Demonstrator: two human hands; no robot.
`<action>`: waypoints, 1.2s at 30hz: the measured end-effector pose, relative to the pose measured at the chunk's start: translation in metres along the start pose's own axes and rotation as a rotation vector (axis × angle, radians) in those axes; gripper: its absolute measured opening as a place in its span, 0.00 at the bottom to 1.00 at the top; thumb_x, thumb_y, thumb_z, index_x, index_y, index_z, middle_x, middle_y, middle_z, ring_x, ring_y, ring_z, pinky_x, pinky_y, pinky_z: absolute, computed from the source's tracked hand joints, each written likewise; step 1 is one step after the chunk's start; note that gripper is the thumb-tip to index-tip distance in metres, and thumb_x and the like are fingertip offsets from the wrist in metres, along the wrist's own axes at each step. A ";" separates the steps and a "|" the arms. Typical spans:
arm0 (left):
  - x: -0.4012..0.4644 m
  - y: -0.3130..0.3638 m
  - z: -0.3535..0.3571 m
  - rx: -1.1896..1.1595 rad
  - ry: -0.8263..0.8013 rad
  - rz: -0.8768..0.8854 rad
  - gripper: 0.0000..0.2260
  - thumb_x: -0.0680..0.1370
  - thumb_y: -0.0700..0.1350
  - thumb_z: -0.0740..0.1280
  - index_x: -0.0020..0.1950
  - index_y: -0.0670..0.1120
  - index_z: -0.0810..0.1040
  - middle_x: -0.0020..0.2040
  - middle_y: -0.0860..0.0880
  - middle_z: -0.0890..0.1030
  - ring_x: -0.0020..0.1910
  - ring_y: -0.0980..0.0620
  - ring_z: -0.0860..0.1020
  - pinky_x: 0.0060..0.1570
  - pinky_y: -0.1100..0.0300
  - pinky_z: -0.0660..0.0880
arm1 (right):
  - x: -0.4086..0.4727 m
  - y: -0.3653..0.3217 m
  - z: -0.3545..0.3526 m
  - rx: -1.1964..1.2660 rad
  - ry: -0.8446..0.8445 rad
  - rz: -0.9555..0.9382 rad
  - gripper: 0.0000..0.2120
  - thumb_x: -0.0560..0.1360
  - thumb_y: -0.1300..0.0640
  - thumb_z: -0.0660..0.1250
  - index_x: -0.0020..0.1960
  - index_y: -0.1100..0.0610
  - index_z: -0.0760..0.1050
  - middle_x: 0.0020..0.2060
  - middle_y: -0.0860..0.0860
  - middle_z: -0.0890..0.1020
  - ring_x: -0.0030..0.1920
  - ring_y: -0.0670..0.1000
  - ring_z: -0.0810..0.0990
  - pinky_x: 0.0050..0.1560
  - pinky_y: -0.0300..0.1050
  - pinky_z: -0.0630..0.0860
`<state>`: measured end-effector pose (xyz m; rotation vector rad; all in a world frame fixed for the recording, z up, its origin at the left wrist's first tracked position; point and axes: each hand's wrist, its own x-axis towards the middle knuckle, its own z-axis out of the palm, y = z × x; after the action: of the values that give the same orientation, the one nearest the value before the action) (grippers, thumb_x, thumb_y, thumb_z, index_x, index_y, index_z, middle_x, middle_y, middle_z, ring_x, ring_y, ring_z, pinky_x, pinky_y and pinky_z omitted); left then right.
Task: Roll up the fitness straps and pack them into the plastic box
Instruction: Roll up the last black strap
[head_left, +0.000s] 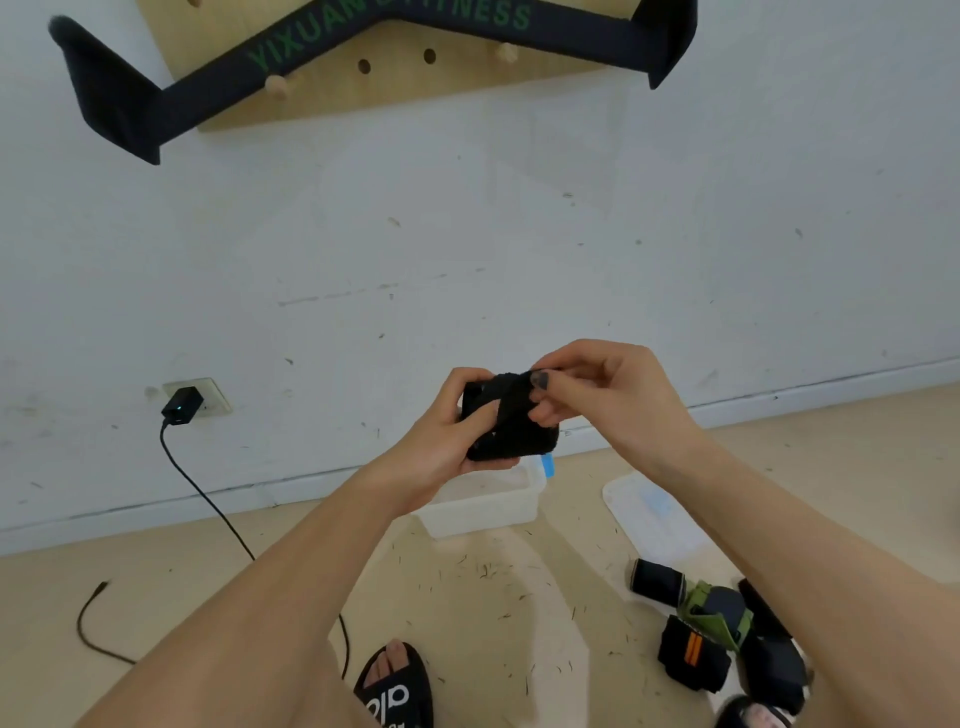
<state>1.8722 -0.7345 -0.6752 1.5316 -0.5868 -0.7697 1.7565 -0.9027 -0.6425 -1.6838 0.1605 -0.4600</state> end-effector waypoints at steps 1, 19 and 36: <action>-0.001 0.000 0.001 0.010 -0.015 -0.018 0.10 0.85 0.48 0.64 0.66 0.52 0.71 0.65 0.39 0.79 0.58 0.43 0.84 0.54 0.49 0.83 | 0.001 0.002 0.000 -0.065 0.042 -0.031 0.06 0.79 0.67 0.69 0.47 0.60 0.84 0.35 0.56 0.86 0.36 0.52 0.86 0.43 0.41 0.83; -0.003 0.002 0.020 0.020 0.010 -0.005 0.10 0.87 0.49 0.58 0.65 0.53 0.76 0.60 0.44 0.83 0.56 0.43 0.84 0.52 0.48 0.82 | 0.028 0.035 0.014 -0.023 0.154 0.260 0.10 0.82 0.57 0.66 0.43 0.56 0.77 0.36 0.51 0.78 0.37 0.50 0.76 0.40 0.42 0.72; 0.003 0.003 0.047 0.112 0.279 -0.050 0.08 0.80 0.52 0.65 0.51 0.48 0.75 0.41 0.56 0.82 0.39 0.60 0.81 0.43 0.61 0.74 | 0.008 0.044 0.047 0.073 0.393 0.277 0.05 0.78 0.63 0.63 0.51 0.54 0.73 0.44 0.50 0.79 0.45 0.51 0.79 0.45 0.45 0.75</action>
<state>1.8385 -0.7676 -0.6729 1.7270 -0.3897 -0.5546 1.7885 -0.8704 -0.6887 -1.4571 0.6485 -0.5749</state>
